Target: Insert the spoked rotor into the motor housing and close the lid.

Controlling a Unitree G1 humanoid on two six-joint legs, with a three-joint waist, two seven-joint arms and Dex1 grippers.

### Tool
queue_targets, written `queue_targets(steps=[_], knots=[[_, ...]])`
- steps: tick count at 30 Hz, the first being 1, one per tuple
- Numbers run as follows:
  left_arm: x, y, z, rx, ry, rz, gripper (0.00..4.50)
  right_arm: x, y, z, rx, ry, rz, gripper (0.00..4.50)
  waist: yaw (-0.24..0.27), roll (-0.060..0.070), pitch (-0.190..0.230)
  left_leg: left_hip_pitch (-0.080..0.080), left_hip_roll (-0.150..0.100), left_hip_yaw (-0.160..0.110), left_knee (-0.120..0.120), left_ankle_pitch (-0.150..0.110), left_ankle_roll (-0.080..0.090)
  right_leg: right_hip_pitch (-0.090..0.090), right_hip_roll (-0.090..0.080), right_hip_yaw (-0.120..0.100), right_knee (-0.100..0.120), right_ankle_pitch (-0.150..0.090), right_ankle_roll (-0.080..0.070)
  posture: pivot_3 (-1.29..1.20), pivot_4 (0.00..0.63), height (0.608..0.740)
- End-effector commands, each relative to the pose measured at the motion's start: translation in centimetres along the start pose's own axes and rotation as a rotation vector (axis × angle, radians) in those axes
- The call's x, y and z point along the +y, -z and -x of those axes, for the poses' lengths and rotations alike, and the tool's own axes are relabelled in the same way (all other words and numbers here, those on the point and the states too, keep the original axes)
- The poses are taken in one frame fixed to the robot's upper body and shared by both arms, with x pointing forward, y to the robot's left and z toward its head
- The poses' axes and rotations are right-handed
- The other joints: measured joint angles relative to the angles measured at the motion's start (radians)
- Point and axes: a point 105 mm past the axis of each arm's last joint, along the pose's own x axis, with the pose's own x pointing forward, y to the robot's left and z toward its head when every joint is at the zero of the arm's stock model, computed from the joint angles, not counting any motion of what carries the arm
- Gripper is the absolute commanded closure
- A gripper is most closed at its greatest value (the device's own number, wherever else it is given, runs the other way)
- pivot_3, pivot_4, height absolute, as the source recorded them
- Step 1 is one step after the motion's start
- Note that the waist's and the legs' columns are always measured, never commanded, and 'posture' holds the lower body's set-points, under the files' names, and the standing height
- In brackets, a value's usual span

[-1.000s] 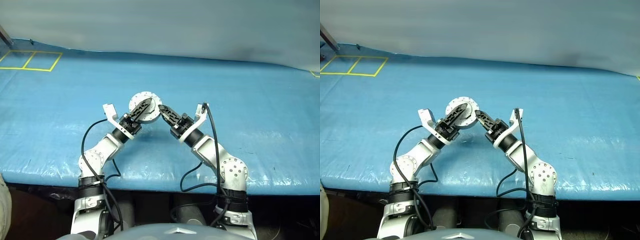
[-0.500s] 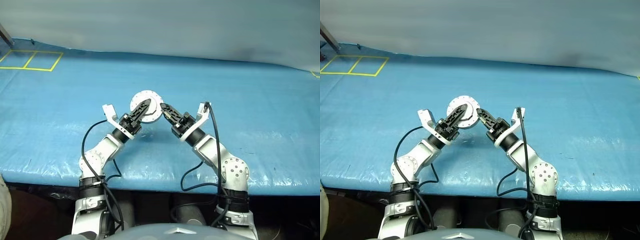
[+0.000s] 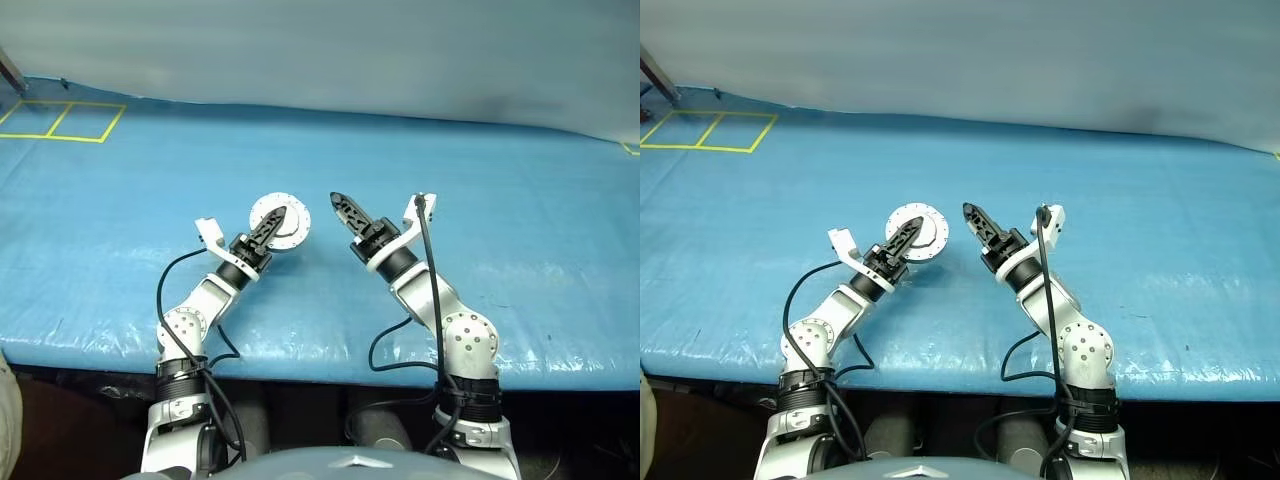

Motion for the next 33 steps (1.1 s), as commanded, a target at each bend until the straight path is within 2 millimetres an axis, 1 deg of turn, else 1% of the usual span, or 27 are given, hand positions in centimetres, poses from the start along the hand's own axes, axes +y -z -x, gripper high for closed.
queue_targets(steps=[1,3,5,7,9,12,17,21,23,24,28,33], knots=[[0.0,-3.0,-0.2,-0.154,-0.054,-0.095,1.88,0.5,-0.1,0.2,0.003,-0.035,0.102,1.36,0.001,0.0,0.0,0.0,0.0,0.0,0.0,0.0,0.0,0.0,0.0,0.0,0.0,0.0,0.0,0.0,0.15,0.74],[0.6,-3.9,0.1,-0.202,-0.101,-0.133,1.88,0.7,0.3,0.4,0.032,-0.053,0.14,1.36,0.001,0.0,0.0,0.0,0.0,0.0,0.0,0.0,0.0,0.0,0.0,0.0,0.0,0.0,0.0,0.0,0.15,0.74],[1.3,-5.2,0.5,-0.26,-0.179,-0.211,1.88,0.8,0.9,0.6,0.064,-0.072,0.18,1.36,0.002,0.0,0.0,0.0,0.0,0.0,0.0,0.0,0.0,0.0,0.0,0.001,0.0,0.0,0.0,0.0,0.15,0.74],[2.0,-6.5,0.8,-0.309,-0.262,-0.294,1.88,0.8,1.2,0.7,0.082,-0.078,0.186,1.36,0.003,0.0,0.0,0.0,0.0,0.0,0.0,0.0,0.0,0.0,0.0,0.001,0.0,0.0,0.0,0.0,0.15,0.74],[2.6,-7.2,1.0,-0.324,-0.324,-0.369,1.88,1.0,1.3,0.6,0.081,-0.09,0.179,1.36,0.004,0.0,0.0,0.0,0.0,0.0,0.0,0.0,0.0,0.0,0.0,0.001,0.0,0.0,0.0,0.0,0.15,0.74],[2.9,-7.8,1.1,-0.337,-0.365,-0.422,1.88,1.4,1.4,0.5,0.081,-0.105,0.183,1.36,0.005,-0.001,0.0,0.0,0.0,0.0,0.0,0.0,0.0,0.0,0.0,0.001,0.0,0.0,0.001,0.0,0.15,0.74],[3.0,-9.6,1.0,-0.371,-0.411,-0.502,1.88,1.5,1.6,0.3,0.089,-0.11,0.192,1.36,0.01,-0.001,0.0,0.0,-0.001,0.0,0.001,0.0,0.0,0.001,0.0,0.002,0.0,0.001,0.001,0.0,0.15,0.74],[3.3,-10.3,1.3,-0.366,-0.449,-0.565,0.79,1.5,1.6,0.3,0.09,-0.11,0.195,1.33,0.009,-0.001,0.0,0.0,-0.001,0.001,0.001,0.001,0.0,0.001,0.0,0.002,0.0,0.001,0.002,0.0,0.15,0.74],[3.4,-10.9,1.8,-0.381,-0.483,-0.604,0.08,1.5,1.7,0.3,0.092,-0.112,0.196,1.33,0.009,-0.001,0.0,0.0,-0.001,0.0,0.001,0.001,0.0,0.001,0.0,0.002,0.0,0.001,0.002,0.0,0.15,0.74],[3.4,-11.1,2.0,-0.387,-0.49,-0.613,0.03,1.5,1.7,0.3,0.093,-0.112,0.196,1.33,0.009,-0.001,0.0,0.0,-0.001,0.0,0.001,0.001,0.0,0.001,0.0,0.002,0.0,0.001,0.002,0.0,0.15,0.74],[2.4,-12.8,2.9,-0.456,-0.481,-0.664,0.03,1.4,1.9,0.3,0.104,-0.107,0.198,1.33,0.01,-0.002,0.0,0.0,-0.001,0.0,0.002,0.001,-0.001,0.001,0.0,0.002,0.0,0.001,0.002,0.0,0.15,0.74],[0.4,-15.5,4.2,-0.568,-0.47,-0.75,0.03,1.1,2.0,0.2,0.119,-0.097,0.206,1.33,0.01,-0.002,0.0,0.0,-0.001,0.001,0.002,0.001,-0.001,0.001,0.0,0.003,0.0,0.001,0.002,0.0,0.15,0.74]])
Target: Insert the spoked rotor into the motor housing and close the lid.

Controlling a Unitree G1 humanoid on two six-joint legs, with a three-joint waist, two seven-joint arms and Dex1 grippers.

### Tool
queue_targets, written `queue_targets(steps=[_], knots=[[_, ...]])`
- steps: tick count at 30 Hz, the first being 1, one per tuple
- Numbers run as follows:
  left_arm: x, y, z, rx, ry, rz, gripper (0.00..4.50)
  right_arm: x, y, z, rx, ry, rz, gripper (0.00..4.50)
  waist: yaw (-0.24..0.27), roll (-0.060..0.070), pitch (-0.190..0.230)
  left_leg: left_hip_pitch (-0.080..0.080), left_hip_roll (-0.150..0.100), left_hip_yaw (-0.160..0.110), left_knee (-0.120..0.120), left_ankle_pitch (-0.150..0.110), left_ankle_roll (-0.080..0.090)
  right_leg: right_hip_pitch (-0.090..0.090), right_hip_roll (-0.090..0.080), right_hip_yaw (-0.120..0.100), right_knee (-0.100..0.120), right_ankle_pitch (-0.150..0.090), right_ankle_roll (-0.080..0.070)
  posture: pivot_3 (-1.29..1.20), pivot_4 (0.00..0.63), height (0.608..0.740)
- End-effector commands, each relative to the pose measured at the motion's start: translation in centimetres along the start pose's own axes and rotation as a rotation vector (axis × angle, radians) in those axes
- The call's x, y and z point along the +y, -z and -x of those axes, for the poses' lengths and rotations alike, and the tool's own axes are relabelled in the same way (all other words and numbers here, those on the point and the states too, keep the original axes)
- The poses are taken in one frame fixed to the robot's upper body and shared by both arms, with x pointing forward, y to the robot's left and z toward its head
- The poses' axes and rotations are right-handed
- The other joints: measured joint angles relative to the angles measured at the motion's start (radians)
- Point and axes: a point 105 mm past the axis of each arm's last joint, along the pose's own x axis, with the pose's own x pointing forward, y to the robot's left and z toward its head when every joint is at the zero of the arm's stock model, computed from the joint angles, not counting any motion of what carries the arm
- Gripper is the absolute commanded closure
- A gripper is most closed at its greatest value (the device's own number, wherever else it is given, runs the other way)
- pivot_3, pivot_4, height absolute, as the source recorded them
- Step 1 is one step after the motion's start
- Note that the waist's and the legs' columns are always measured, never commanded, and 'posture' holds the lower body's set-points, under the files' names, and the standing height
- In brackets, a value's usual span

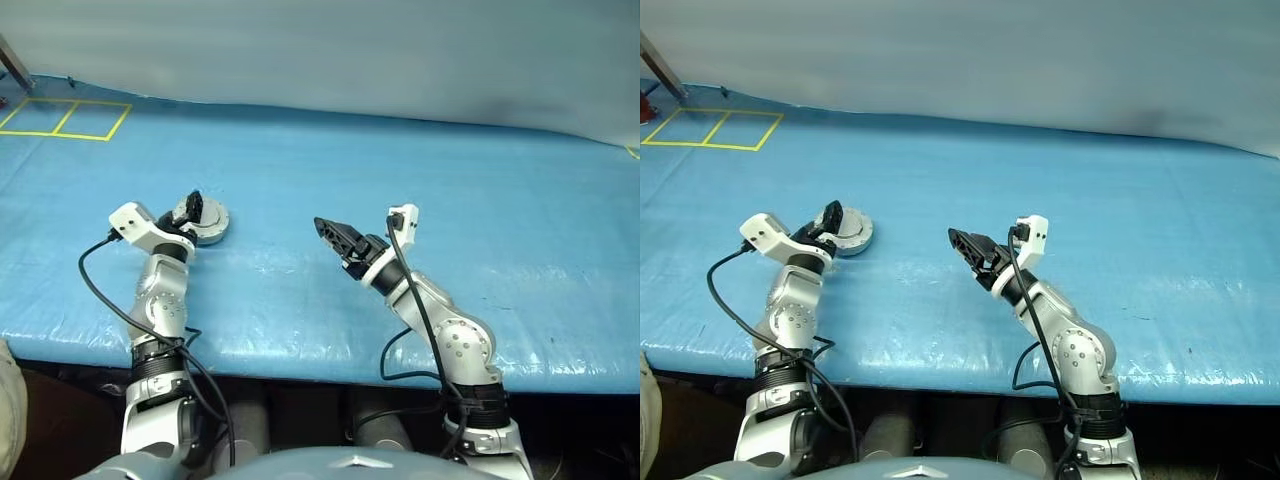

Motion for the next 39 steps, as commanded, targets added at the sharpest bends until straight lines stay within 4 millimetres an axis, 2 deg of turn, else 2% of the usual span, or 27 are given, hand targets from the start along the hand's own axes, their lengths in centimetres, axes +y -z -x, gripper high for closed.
queue_targets(steps=[1,5,7,8,12,16,20,24,27,28,29,39], knots=[[-0.6,-4.4,0.0,-0.159,0.03,-0.058,0.03,1.1,-0.9,-0.2,-0.02,-0.043,0.032,1.33,0.0,0.0,0.0,0.0,0.0,0.0,0.0,0.0,0.0,0.0,0.0,0.0,0.0,0.0,0.0,0.0,0.15,0.74],[-1.8,-5.9,0.2,-0.222,0.103,-0.105,0.03,1.0,-1.2,-0.2,-0.034,-0.038,0.122,1.33,0.002,0.0,0.0,0.0,0.0,0.0,0.0,0.0,0.0,0.0,0.0,0.0,0.0,0.0,0.0,0.0,0.15,0.74],[-3.0,-6.0,0.4,-0.224,0.174,-0.129,0.03,0.9,-1.3,-0.1,-0.039,-0.034,0.184,1.33,0.002,0.0,0.0,0.0,0.0,0.0,0.0,0.0,0.0,0.001,0.0,0.0,0.0,0.0,0.0,0.0,0.15,0.74],[-4.4,-5.7,0.6,-0.203,0.264,-0.139,0.03,0.7,-1.4,0.0,-0.04,-0.023,0.236,1.33,0.002,0.0,0.0,0.0,0.0,0.0,0.001,0.0,0.0,0.001,0.0,0.0,0.0,0.0,0.0,0.0,0.15,0.74],[-10.1,-3.1,3.4,-0.092,0.673,-0.27,0.03,-0.7,-2.7,1.1,-0.089,0.024,0.458,1.33,0.002,0.0,0.0,0.0,-0.001,0.0,0.001,0.0,0.0,0.002,0.0,0.001,0.0,0.0,-0.001,0.0,0.15,0.74],[-12.7,0.8,6.3,0.11,0.953,-0.428,0.03,-2.4,-2.4,2.8,0.035,0.036,0.583,1.33,0.0,0.0,0.0,0.002,-0.001,0.001,0.001,0.0,0.0,0.002,0.0,0.002,0.0,-0.001,-0.002,0.0,0.15,0.74],[-13.4,3.8,8.9,0.283,1.152,-0.564,0.03,-3.4,-2.2,4.3,0.131,0.003,0.662,1.33,-0.006,0.0,0.0,0.01,-0.001,0.001,-0.001,0.0,0.0,0.008,0.0,0.003,0.0,-0.004,-0.006,0.0,0.15,0.74],[-12.8,5.8,10.0,0.369,1.241,-0.663,0.03,-5.2,-1.7,5.5,0.233,0.013,0.737,1.33,-0.005,0.0,0.0,0.015,-0.001,0.002,-0.002,0.0,0.0,0.011,0.0,0.003,0.0,-0.007,-0.003,0.0,0.15,0.74],[-12.3,6.9,10.3,0.404,1.278,-0.715,0.0,-6.2,-2.0,5.8,0.249,0.056,0.793,0.53,-0.002,0.0,0.0,0.014,-0.001,0.002,-0.002,0.001,0.0,0.011,0.0,0.004,0.0,-0.007,-0.004,0.0,0.15,0.74],[-12.2,7.0,10.3,0.408,1.281,-0.719,0.0,-6.4,-2.4,5.6,0.23,0.081,0.81,0.2,-0.001,0.0,0.0,0.015,-0.001,0.002,-0.002,0.001,0.0,0.011,0.0,0.004,0.0,-0.007,-0.004,0.0,0.15,0.74],[-12.1,7.1,10.4,0.411,1.286,-0.708,0.0,-6.6,-2.5,5.6,0.227,0.094,0.825,0.1,-0.001,0.0,0.0,0.014,-0.001,0.002,-0.002,0.001,0.0,0.01,0.0,0.004,0.0,-0.007,-0.004,0.0,0.15,0.74],[-11.7,7.3,10.5,0.424,1.288,-0.672,0.0,-6.3,-1.7,5.3,0.243,0.081,0.823,0.1,0.002,0.0,0.0,0.014,-0.001,0.002,-0.003,0.001,0.0,0.01,0.0,0.004,0.0,-0.007,-0.003,0.0,0.15,0.74]])
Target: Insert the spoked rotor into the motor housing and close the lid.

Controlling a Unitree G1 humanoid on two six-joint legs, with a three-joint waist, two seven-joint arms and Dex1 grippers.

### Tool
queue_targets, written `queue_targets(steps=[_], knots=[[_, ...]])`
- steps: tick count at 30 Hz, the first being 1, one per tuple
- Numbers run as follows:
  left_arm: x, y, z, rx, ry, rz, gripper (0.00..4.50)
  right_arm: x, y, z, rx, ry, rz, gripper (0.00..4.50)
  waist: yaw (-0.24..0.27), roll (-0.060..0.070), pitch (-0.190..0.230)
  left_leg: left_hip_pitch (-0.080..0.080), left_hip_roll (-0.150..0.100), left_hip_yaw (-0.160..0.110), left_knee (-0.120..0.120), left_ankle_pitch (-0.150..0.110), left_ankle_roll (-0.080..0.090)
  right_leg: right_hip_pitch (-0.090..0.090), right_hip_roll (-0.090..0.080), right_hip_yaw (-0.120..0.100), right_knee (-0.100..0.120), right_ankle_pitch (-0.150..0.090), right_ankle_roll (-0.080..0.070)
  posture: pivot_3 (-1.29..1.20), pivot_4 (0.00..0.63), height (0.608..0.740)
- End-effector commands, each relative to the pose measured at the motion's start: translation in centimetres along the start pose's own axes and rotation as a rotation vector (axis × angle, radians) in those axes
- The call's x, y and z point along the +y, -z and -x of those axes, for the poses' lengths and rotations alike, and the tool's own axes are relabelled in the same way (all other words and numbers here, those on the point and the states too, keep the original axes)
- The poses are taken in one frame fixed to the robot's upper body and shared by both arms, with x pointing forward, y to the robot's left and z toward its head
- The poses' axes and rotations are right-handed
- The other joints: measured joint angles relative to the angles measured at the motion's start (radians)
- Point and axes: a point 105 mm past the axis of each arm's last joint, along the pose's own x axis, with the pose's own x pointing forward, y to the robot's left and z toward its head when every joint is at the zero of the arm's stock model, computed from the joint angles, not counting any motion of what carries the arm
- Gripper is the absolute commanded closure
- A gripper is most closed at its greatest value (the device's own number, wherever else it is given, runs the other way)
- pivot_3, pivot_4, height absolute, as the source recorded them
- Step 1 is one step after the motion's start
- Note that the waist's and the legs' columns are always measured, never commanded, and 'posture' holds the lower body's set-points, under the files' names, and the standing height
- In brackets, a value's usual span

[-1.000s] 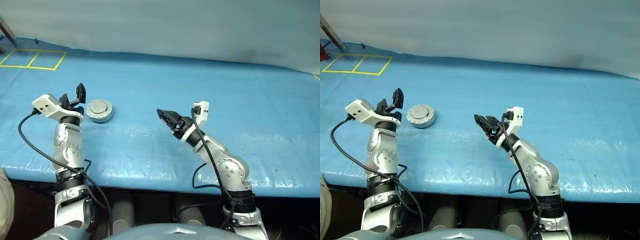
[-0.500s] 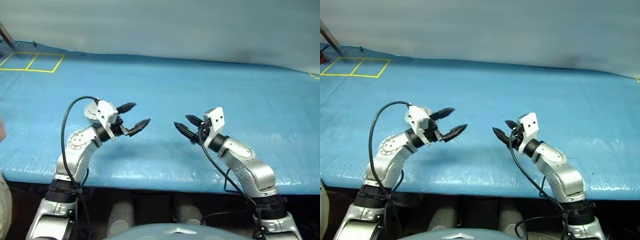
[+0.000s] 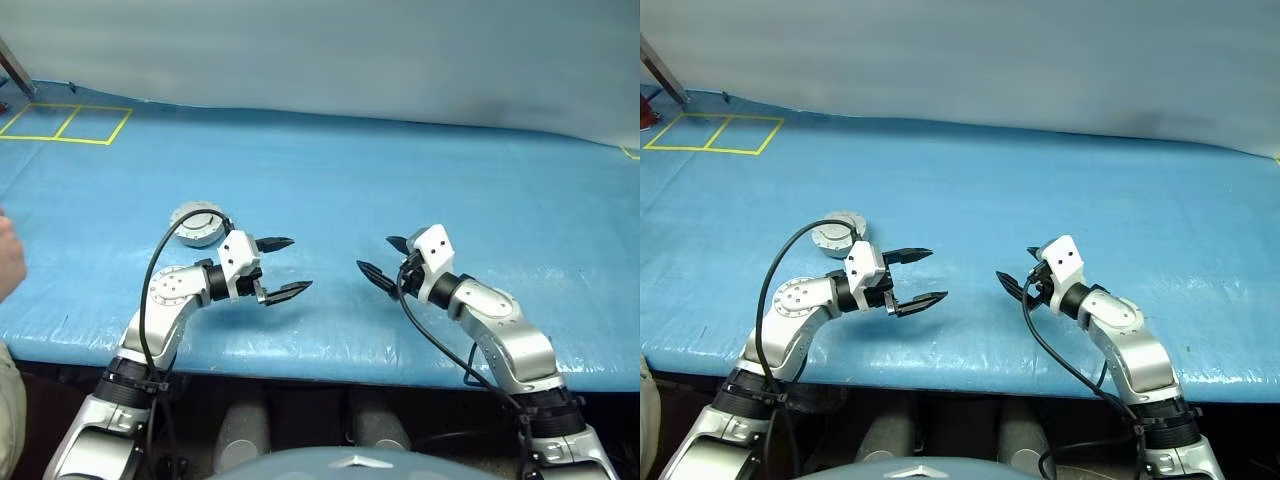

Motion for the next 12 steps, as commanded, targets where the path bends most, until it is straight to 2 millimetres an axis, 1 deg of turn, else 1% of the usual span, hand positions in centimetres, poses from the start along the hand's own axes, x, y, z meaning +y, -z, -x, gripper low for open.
queue_targets(steps=[1,12], knots=[[0.17,-0.79,0.15,-0.034,-0.004,-0.03,0.0,0.13,-1.12,0.1,-0.038,-0.004,0.028,0.1,0.0,0.0,0.0,0.0,0.0,0.0,0.0,0.0,0.0,0.0,0.0,0.0,0.0,0.0,0.0,0.0,0.15,0.74],[0.52,-0.73,0.11,-0.037,-0.014,-0.036,0.0,0.05,-1.09,0.03,-0.046,0.01,0.021,0.1,0.0,0.0,0.0,0.0,0.0,0.0,0.0,0.0,0.0,0.0,0.0,0.0,0.0,0.0,0.0,0.0,0.15,0.74]])
